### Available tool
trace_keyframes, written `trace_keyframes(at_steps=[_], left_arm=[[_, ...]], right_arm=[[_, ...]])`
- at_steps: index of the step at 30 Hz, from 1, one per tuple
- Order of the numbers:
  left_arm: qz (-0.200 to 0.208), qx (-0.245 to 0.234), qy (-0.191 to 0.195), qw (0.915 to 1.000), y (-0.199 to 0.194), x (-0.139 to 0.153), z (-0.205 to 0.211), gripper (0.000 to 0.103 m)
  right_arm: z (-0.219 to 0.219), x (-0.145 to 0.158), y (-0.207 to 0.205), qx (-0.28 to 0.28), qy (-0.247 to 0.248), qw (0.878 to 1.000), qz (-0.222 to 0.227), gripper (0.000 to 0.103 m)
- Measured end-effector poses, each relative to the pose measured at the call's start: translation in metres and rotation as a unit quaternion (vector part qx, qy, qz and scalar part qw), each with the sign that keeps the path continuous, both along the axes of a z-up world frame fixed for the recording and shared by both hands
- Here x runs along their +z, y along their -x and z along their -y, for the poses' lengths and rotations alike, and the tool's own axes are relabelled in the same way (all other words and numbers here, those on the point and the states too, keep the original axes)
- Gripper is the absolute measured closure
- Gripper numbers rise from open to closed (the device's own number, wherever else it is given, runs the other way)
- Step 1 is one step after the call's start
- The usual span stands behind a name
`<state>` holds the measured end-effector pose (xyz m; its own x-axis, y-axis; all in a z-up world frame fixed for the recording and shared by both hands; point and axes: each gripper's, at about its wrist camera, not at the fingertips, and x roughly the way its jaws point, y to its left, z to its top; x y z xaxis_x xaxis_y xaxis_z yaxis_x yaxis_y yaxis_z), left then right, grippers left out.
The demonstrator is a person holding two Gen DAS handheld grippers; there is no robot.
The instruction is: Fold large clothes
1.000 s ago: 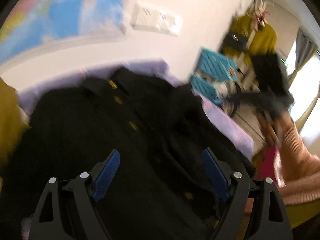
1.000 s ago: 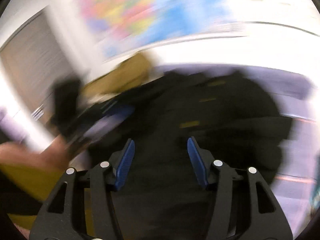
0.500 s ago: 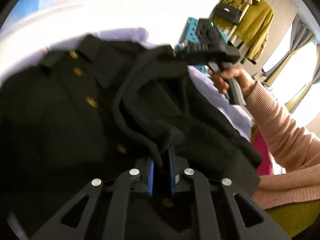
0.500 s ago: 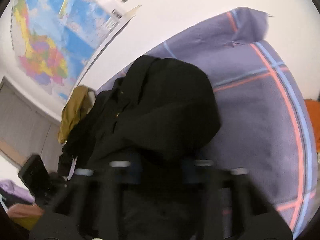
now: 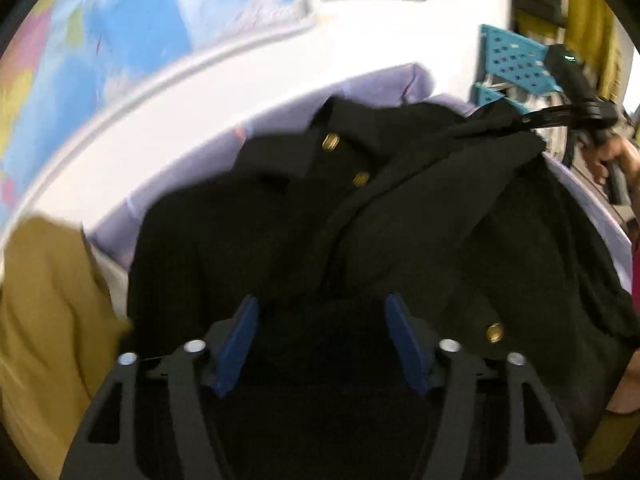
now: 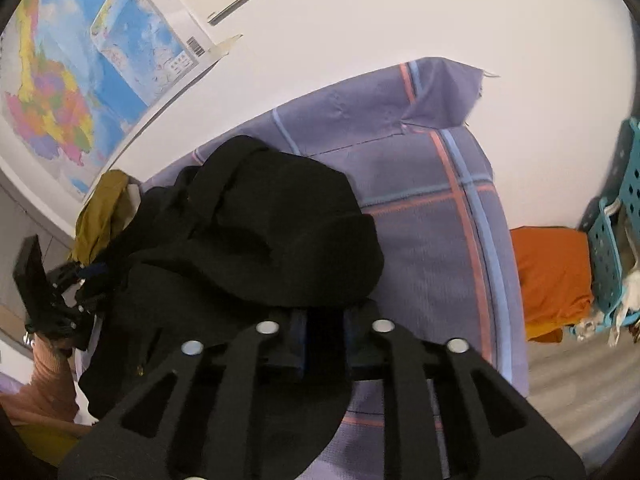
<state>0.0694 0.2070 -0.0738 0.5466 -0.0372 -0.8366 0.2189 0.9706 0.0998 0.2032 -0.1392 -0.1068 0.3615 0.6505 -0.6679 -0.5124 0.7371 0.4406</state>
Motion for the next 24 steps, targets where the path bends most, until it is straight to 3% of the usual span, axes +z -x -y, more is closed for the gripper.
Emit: trace_keyframes(at_steps=[2,6,7,9,10,13,16,20,23,24], left_arm=[[-0.006,-0.001,0.026,0.9996,0.007,-0.008,-0.007,0.022],[-0.026,0.001,0.078,0.9966,0.009,-0.020,-0.019,0.023],[-0.025,-0.001,0.078,0.9966,0.013,-0.025,-0.016,0.037],[-0.020,-0.002,0.065,0.9977,0.011,-0.028,-0.012,0.068],[-0.009,0.003,0.057,0.9983,0.010,-0.027,-0.015,0.081],[0.021,0.018,0.068,0.9973,0.004,-0.008,-0.027,0.090],[0.046,0.030,0.074,0.9957,0.004,0.008,-0.042,0.091],[0.053,0.022,0.047,0.9972,0.005,0.007,-0.043,0.085],[0.039,0.014,0.034,0.9986,0.005,-0.002,-0.036,0.069],[0.035,0.014,0.044,0.9983,0.007,-0.003,-0.039,0.048]], right_arm=[[0.002,0.005,0.003,-0.006,-0.002,1.000,0.013,0.068],[-0.007,0.013,-0.002,-0.014,0.024,0.999,0.044,0.061],[-0.009,0.013,-0.005,-0.018,0.030,0.998,0.047,0.061],[-0.014,0.011,-0.011,-0.012,0.037,0.998,0.053,0.073],[-0.010,0.012,-0.013,-0.012,0.026,0.998,0.053,0.095],[0.006,0.028,-0.017,-0.012,-0.044,0.997,0.057,0.098],[0.022,0.034,-0.024,-0.033,-0.091,0.994,0.050,0.098],[-0.001,0.013,-0.036,-0.037,-0.019,0.999,0.011,0.091],[0.006,0.007,-0.042,-0.045,-0.064,0.997,-0.015,0.083],[0.008,0.005,-0.043,-0.037,-0.082,0.996,-0.022,0.079]])
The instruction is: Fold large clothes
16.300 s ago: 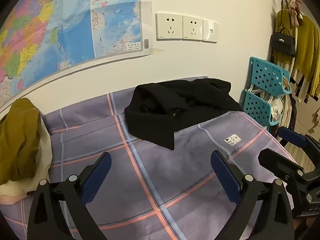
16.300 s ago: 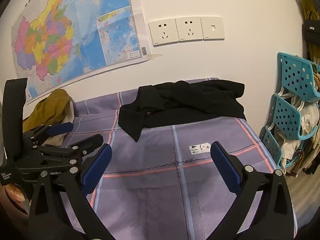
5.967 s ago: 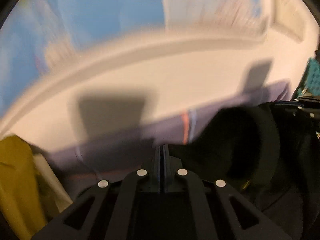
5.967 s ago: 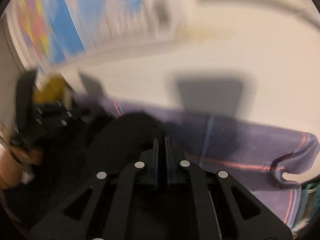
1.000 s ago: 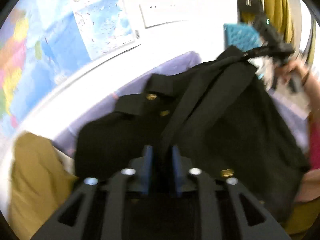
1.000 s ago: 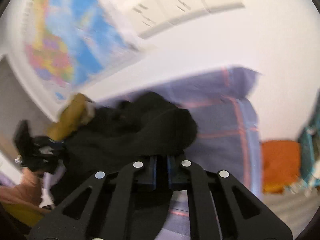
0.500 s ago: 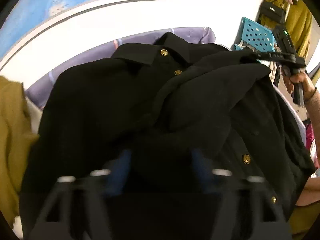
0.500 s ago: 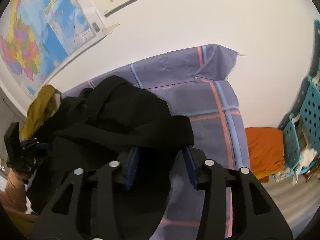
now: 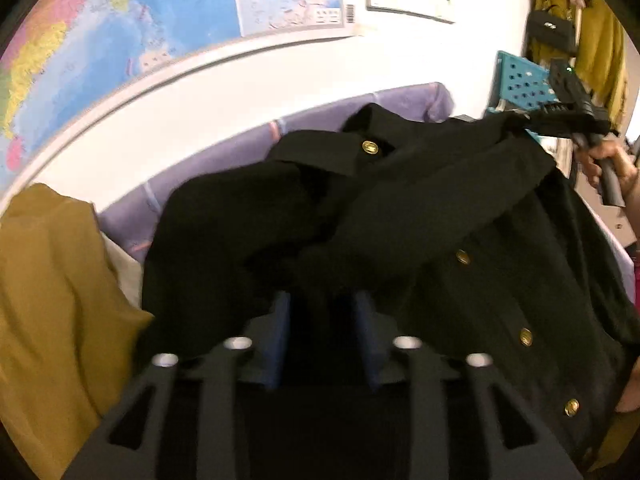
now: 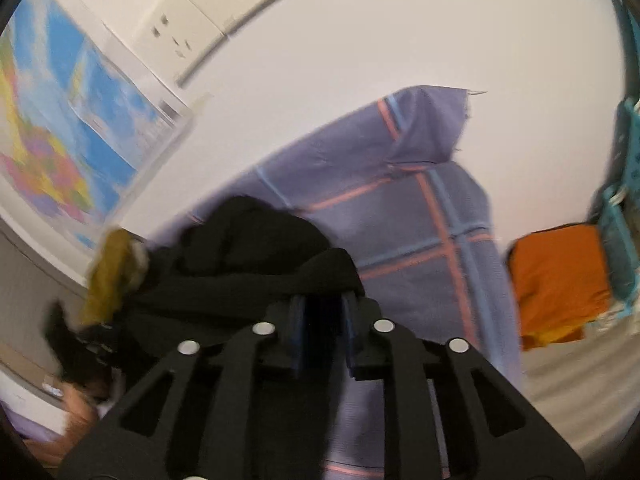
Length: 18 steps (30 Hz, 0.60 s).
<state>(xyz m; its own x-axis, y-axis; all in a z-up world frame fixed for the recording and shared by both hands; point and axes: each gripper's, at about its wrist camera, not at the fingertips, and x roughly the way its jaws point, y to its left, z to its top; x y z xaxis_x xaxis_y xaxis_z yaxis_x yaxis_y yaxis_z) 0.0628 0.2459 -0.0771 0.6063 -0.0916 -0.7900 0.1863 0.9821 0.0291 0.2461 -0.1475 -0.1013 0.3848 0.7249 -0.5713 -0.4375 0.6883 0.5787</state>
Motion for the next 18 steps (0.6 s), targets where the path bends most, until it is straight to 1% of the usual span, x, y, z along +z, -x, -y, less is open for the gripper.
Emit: trace_keyframes(at_steps=[1,2,4,5,6,7,8,9,10,12,14,16,17,18], left_arm=[[-0.001,0.004,0.004,1.0000,0.002,0.000,-0.002,0.037],[-0.001,0.001,0.015,0.9999,0.003,0.000,-0.003,0.035],[0.000,-0.007,0.025,0.9997,0.004,-0.001,0.001,0.032],[0.000,-0.008,0.025,0.9997,0.004,-0.003,0.002,0.032],[-0.004,-0.008,0.021,0.9997,0.001,-0.006,0.003,0.035],[-0.008,-0.009,0.018,0.9998,0.000,-0.008,0.004,0.047],[-0.015,-0.007,0.012,0.9998,-0.004,-0.011,0.007,0.055],[-0.015,0.004,0.000,0.9999,-0.010,-0.013,0.011,0.078],[-0.012,0.009,-0.009,0.9998,-0.012,-0.012,0.010,0.090],[0.021,0.025,-0.029,0.9991,-0.016,0.000,0.008,0.096],[0.076,0.041,-0.045,0.9953,-0.014,0.024,0.005,0.096],[0.109,0.042,-0.066,0.9909,-0.009,0.037,0.005,0.096],[0.115,0.040,-0.081,0.9892,-0.007,0.036,0.006,0.094],[0.107,0.040,-0.089,0.9895,-0.007,0.032,0.005,0.094]], right_arm=[[-0.001,-0.002,0.001,0.008,-0.001,1.000,-0.004,0.067],[-0.003,-0.002,0.004,0.014,0.007,1.000,-0.003,0.058],[-0.011,-0.002,0.010,0.020,0.046,0.999,0.013,0.059],[-0.015,-0.001,0.012,0.024,0.057,0.998,0.018,0.064],[-0.017,-0.001,0.013,0.025,0.051,0.998,0.017,0.069],[-0.017,0.000,0.013,0.026,0.047,0.998,0.017,0.077],[-0.017,0.003,0.014,0.022,0.050,0.998,0.022,0.083],[-0.017,0.005,0.015,0.019,0.053,0.998,0.027,0.089],[-0.018,0.007,0.016,0.023,0.052,0.998,0.032,0.096],[-0.016,0.011,0.019,0.019,0.052,0.998,0.040,0.097],[-0.009,0.015,0.021,0.017,0.032,0.998,0.048,0.097],[-0.003,0.014,0.021,0.003,0.019,0.999,0.038,0.096],[-0.003,0.011,0.021,0.000,0.028,0.999,0.033,0.091],[-0.005,0.005,0.023,0.003,0.056,0.998,0.024,0.087]])
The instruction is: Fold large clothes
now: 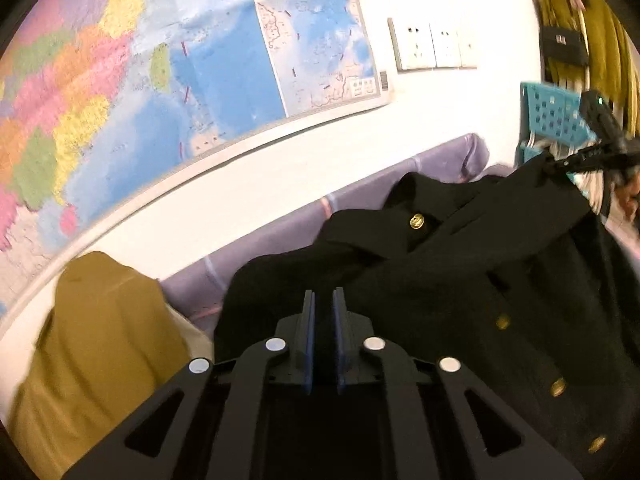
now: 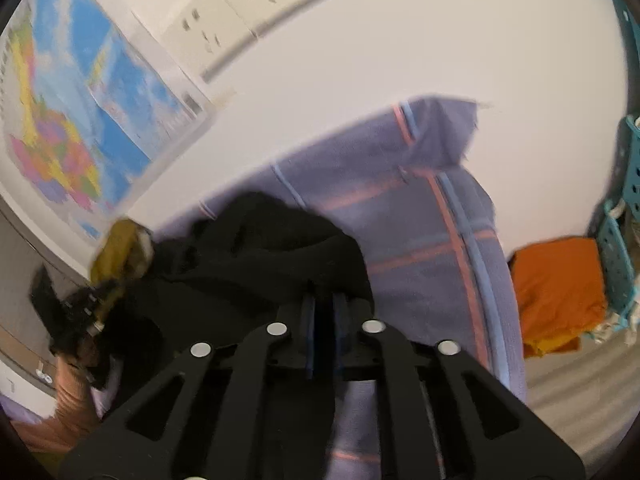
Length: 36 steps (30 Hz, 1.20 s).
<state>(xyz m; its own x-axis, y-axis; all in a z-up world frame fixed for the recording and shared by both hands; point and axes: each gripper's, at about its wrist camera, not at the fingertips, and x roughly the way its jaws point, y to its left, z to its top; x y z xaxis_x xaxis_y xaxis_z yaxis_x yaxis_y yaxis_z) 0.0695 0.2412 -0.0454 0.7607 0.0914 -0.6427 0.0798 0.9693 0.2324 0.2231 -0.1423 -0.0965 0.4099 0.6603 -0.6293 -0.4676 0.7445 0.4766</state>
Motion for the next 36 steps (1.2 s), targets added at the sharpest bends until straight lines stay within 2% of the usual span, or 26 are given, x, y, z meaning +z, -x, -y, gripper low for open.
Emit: trace_keyframes(at_steps=[1,2,3,5,6,8,9,10,12,14,16,19,21,22,23,24,25,26,27,28,30,32,34,35,36], left_arm=[[-0.029,0.007,0.000,0.9996,-0.002,-0.011,-0.003,0.084],[-0.055,0.019,0.005,0.9983,-0.002,-0.021,-0.007,0.077],[-0.075,0.027,0.012,0.9968,0.003,-0.030,-0.011,0.066],[-0.075,0.026,0.032,0.9963,0.021,-0.035,-0.017,0.053],[-0.070,0.025,0.058,0.9956,0.035,-0.033,-0.021,0.038],[-0.060,0.014,0.102,0.9929,0.060,-0.030,-0.026,0.036],[-0.052,0.014,0.117,0.9916,0.075,-0.029,-0.026,0.031],[-0.051,0.013,0.127,0.9905,0.085,-0.029,-0.026,0.025],[-0.054,0.013,0.149,0.9874,0.108,-0.033,-0.027,0.023],[-0.069,0.020,0.158,0.9847,0.132,-0.038,-0.028,0.020],[-0.090,0.028,0.169,0.9811,0.148,-0.046,-0.028,0.011],[-0.114,0.038,0.187,0.9750,0.165,-0.059,-0.023,0.010],[-0.137,0.039,0.208,0.9677,0.172,-0.072,-0.021,0.008],[-0.145,0.036,0.223,0.9632,0.173,-0.078,-0.019,0.008],[-0.147,0.038,0.232,0.9607,0.175,-0.081,-0.017,0.007],[-0.133,0.041,0.231,0.9629,0.179,-0.081,-0.013,0.011],[-0.131,0.033,0.237,0.9620,0.181,-0.080,-0.008,0.023],[-0.130,0.032,0.236,0.9625,0.183,-0.078,-0.002,0.037],[-0.134,0.038,0.244,0.9598,0.182,-0.076,0.001,0.062],[-0.139,0.040,0.257,0.9557,0.181,-0.075,0.000,0.074],[-0.127,0.032,0.297,0.9459,0.184,-0.061,0.003,0.082],[-0.107,0.011,0.310,0.9447,0.194,-0.043,0.008,0.082],[-0.102,-0.020,0.327,0.9392,0.201,-0.029,0.018,0.082],[-0.102,-0.032,0.327,0.9390,0.203,-0.026,0.024,0.081],[-0.104,-0.041,0.315,0.9424,0.205,-0.025,0.032,0.080]], right_arm=[[0.000,-0.003,0.003,-0.004,0.012,1.000,-0.006,0.067],[0.006,-0.008,0.009,-0.011,0.011,1.000,-0.022,0.042],[0.012,-0.011,0.019,-0.006,-0.008,0.999,-0.030,0.039],[0.019,-0.013,0.043,0.026,-0.032,0.999,-0.034,0.039],[0.024,-0.015,0.063,0.046,-0.038,0.998,-0.037,0.037],[0.029,-0.022,0.096,0.074,-0.051,0.995,-0.045,0.031],[0.030,-0.027,0.112,0.088,-0.054,0.993,-0.050,0.030],[0.031,-0.031,0.126,0.095,-0.053,0.993,-0.052,0.029],[0.031,-0.040,0.155,0.106,-0.055,0.991,-0.059,0.027],[0.031,-0.045,0.174,0.113,-0.046,0.991,-0.055,0.024],[0.027,-0.051,0.192,0.130,-0.043,0.989,-0.053,0.022],[0.019,-0.054,0.213,0.153,-0.057,0.986,-0.041,0.019],[0.012,-0.055,0.224,0.154,-0.054,0.986,-0.024,0.019],[0.011,-0.055,0.226,0.154,-0.056,0.986,-0.023,0.030],[0.009,-0.056,0.225,0.153,-0.063,0.986,-0.032,0.063],[0.009,-0.061,0.222,0.155,-0.086,0.982,-0.064,0.073],[0.007,-0.061,0.219,0.156,-0.097,0.980,-0.074,0.076],[0.006,-0.057,0.220,0.155,-0.096,0.981,-0.065,0.078],[0.010,-0.048,0.222,0.149,-0.098,0.982,-0.054,0.079],[0.016,-0.037,0.223,0.144,-0.119,0.981,-0.046,0.080],[0.032,-0.006,0.227,0.123,-0.132,0.984,-0.004,0.081],[0.052,0.021,0.230,0.102,-0.128,0.986,0.033,0.082],[0.072,0.039,0.232,0.079,-0.113,0.989,0.058,0.082],[0.083,0.041,0.231,0.071,-0.118,0.989,0.059,0.082],[0.090,0.039,0.230,0.068,-0.118,0.989,0.052,0.082]])
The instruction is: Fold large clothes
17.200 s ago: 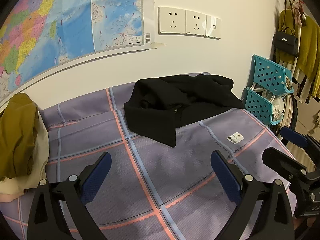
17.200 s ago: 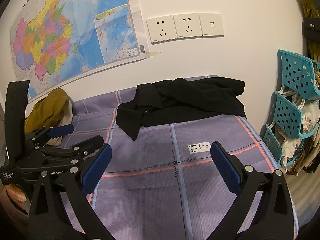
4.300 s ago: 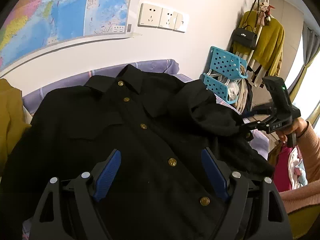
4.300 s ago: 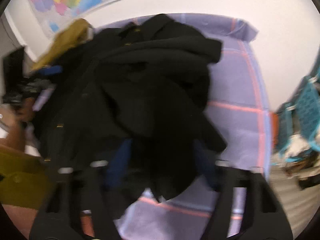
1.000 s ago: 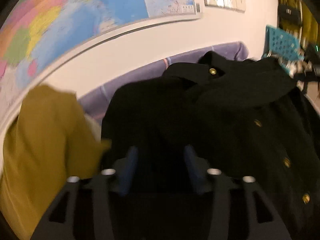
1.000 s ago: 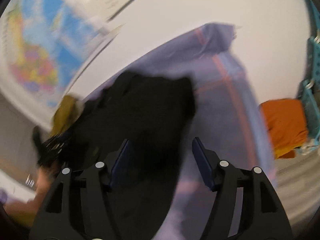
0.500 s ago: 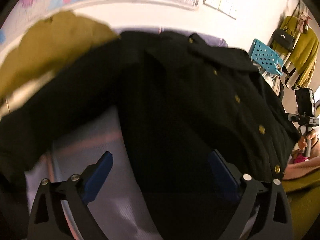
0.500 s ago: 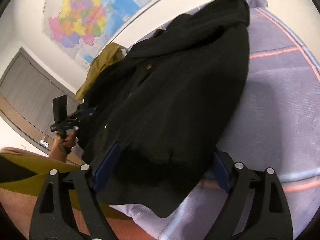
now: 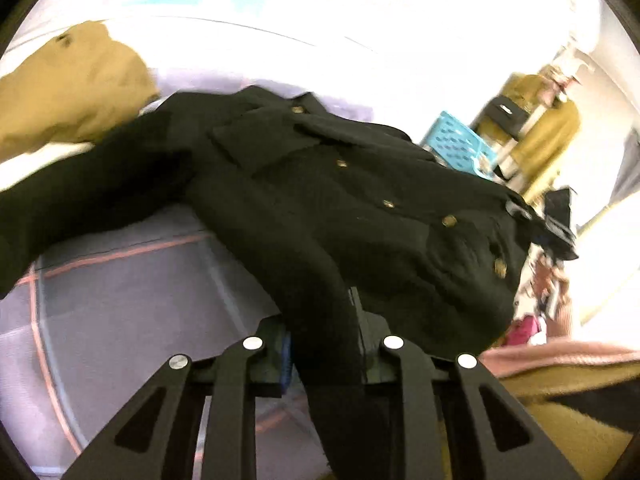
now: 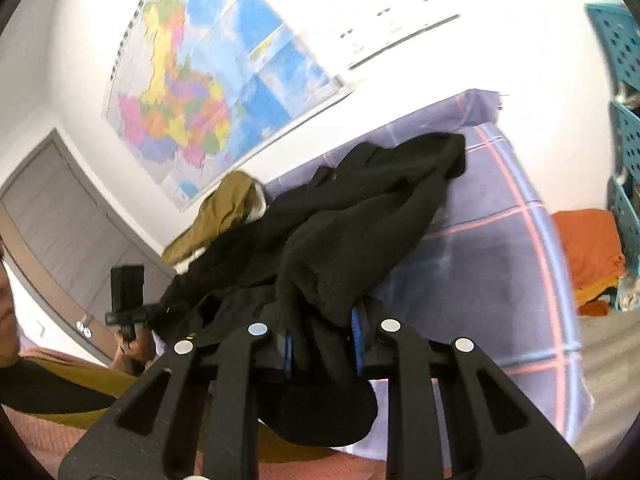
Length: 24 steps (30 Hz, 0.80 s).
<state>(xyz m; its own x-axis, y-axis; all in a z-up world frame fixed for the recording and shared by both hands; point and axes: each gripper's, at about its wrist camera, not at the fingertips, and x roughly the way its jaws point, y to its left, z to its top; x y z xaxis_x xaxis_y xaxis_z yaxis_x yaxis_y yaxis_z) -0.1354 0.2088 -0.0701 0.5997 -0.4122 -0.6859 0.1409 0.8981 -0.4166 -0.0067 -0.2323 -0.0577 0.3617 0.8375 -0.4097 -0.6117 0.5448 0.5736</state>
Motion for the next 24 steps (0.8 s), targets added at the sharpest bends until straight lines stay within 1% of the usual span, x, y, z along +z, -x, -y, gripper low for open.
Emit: trace_keyframes(at_steps=[1,2,3,4,5,6,7,8,9,10,12,13,15,17,18,19,20,21,22,24], left_arm=[[-0.001,-0.005,-0.014,0.9999,0.002,-0.001,0.006,0.078],[-0.006,-0.006,-0.032,0.9994,0.002,-0.006,0.010,0.076],[-0.022,-0.005,-0.052,0.9984,-0.001,-0.016,0.014,0.072],[-0.035,-0.004,-0.060,0.9976,-0.003,-0.023,0.015,0.065],[-0.044,-0.008,-0.062,0.9971,-0.004,-0.031,0.016,0.063],[-0.049,-0.008,-0.071,0.9962,-0.005,-0.035,0.016,0.060],[-0.050,-0.004,-0.078,0.9957,-0.005,-0.037,0.016,0.051],[-0.047,0.003,-0.080,0.9957,-0.004,-0.036,0.012,0.043],[-0.035,0.017,-0.078,0.9962,-0.002,-0.031,0.005,0.035],[-0.027,0.027,-0.073,0.9966,0.002,-0.028,-0.005,0.032],[-0.011,0.063,-0.075,0.9951,0.011,-0.017,-0.030,0.031],[0.002,0.095,-0.092,0.9912,0.014,-0.009,-0.041,0.031],[0.015,0.144,-0.121,0.9820,0.016,0.003,-0.057,0.029],[0.026,0.205,-0.168,0.9637,0.021,0.016,-0.077,0.029],[0.031,0.227,-0.189,0.9550,0.024,0.020,-0.086,0.028],[0.033,0.243,-0.202,0.9483,0.027,0.024,-0.090,0.027],[0.035,0.262,-0.216,0.9400,0.029,0.028,-0.099,0.026],[0.036,0.272,-0.223,0.9356,0.032,0.031,-0.105,0.024],[0.038,0.285,-0.237,0.9279,0.038,0.031,-0.118,0.021],[0.030,0.310,-0.291,0.9047,0.042,0.029,-0.133,0.020]], right_arm=[[-0.001,-0.006,-0.001,-0.001,0.014,1.000,-0.007,0.082],[-0.004,-0.016,-0.003,-0.006,0.048,0.999,-0.016,0.080],[-0.011,-0.025,-0.004,-0.009,0.073,0.997,-0.024,0.080],[-0.017,-0.042,-0.009,-0.005,0.094,0.995,-0.043,0.077],[-0.022,-0.058,-0.013,0.000,0.116,0.991,-0.061,0.074],[-0.024,-0.067,-0.016,-0.009,0.133,0.988,-0.071,0.064],[-0.022,-0.074,-0.020,-0.021,0.143,0.986,-0.081,0.050],[-0.019,-0.076,-0.020,-0.020,0.137,0.987,-0.086,0.047],[-0.013,-0.072,-0.023,-0.030,0.134,0.987,-0.087,0.043],[-0.010,-0.067,-0.023,-0.041,0.141,0.986,-0.081,0.036],[-0.003,-0.045,-0.024,-0.058,0.141,0.987,-0.052,0.036],[-0.002,-0.038,-0.022,-0.063,0.139,0.987,-0.040,0.036],[-0.006,-0.013,-0.022,-0.073,0.135,0.988,-0.002,0.036],[-0.021,0.002,-0.022,-0.060,0.120,0.991,0.024,0.035],[-0.035,0.008,-0.019,-0.045,0.113,0.992,0.038,0.035],[-0.042,0.011,-0.017,-0.030,0.108,0.993,0.048,0.035],[-0.058,0.016,-0.016,-0.007,0.105,0.993,0.057,0.035],[-0.077,0.018,-0.013,0.020,0.103,0.992,0.067,0.035],[-0.089,0.019,-0.007,0.039,0.103,0.991,0.075,0.034],[-0.132,0.020,-0.004,0.099,0.104,0.986,0.083,0.034]])
